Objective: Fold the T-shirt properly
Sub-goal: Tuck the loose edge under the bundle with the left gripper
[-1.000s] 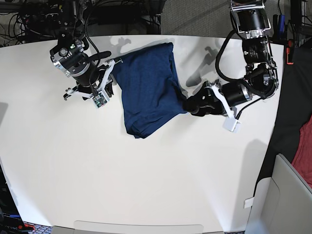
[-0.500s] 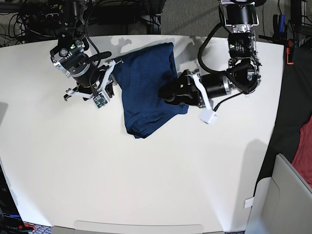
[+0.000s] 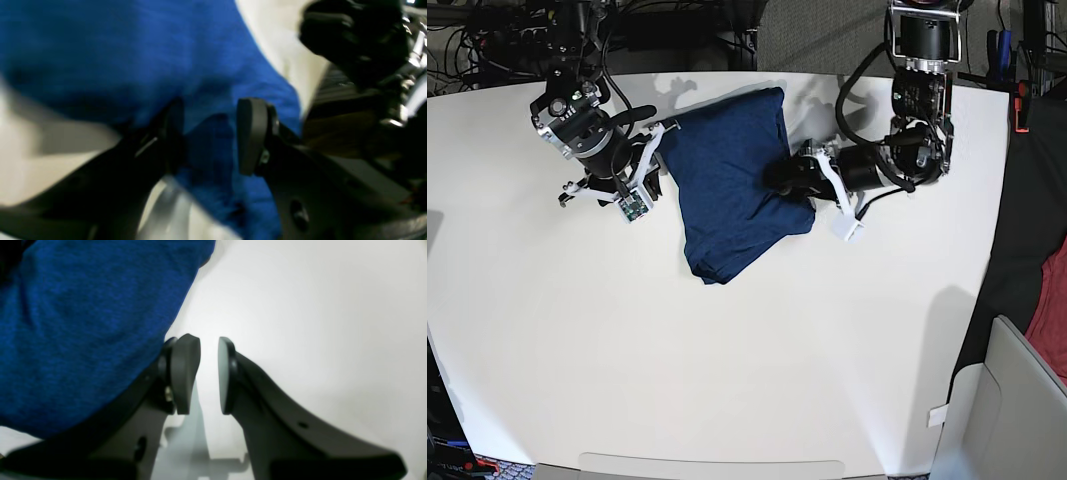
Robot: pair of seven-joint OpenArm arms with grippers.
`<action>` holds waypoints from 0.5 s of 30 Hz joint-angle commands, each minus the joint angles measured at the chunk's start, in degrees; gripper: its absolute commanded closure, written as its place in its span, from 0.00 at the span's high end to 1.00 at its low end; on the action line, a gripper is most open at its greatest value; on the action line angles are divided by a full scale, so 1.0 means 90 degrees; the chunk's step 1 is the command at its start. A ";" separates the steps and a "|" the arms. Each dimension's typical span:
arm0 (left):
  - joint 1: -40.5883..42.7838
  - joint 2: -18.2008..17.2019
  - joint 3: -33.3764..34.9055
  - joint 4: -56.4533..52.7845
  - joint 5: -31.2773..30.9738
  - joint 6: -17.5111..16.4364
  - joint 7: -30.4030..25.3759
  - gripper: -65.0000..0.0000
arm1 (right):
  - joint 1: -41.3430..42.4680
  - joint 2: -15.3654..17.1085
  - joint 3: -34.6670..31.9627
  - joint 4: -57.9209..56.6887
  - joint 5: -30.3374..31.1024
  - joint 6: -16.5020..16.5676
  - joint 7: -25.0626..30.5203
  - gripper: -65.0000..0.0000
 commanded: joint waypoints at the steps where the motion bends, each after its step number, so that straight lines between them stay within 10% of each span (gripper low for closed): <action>1: -0.0098 -0.0086 -0.0058 0.0101 -0.0144 -0.0037 -0.0114 0.38 | 0.0059 -0.0007 0.0000 0.0139 0.0110 -0.0011 0.0142 0.18; 15: -0.0245 -0.0164 -0.0517 0.0325 -0.0252 -0.0037 -0.0095 0.38 | 0.0020 -0.0104 -0.0010 0.0139 0.0101 -0.0011 0.0142 0.18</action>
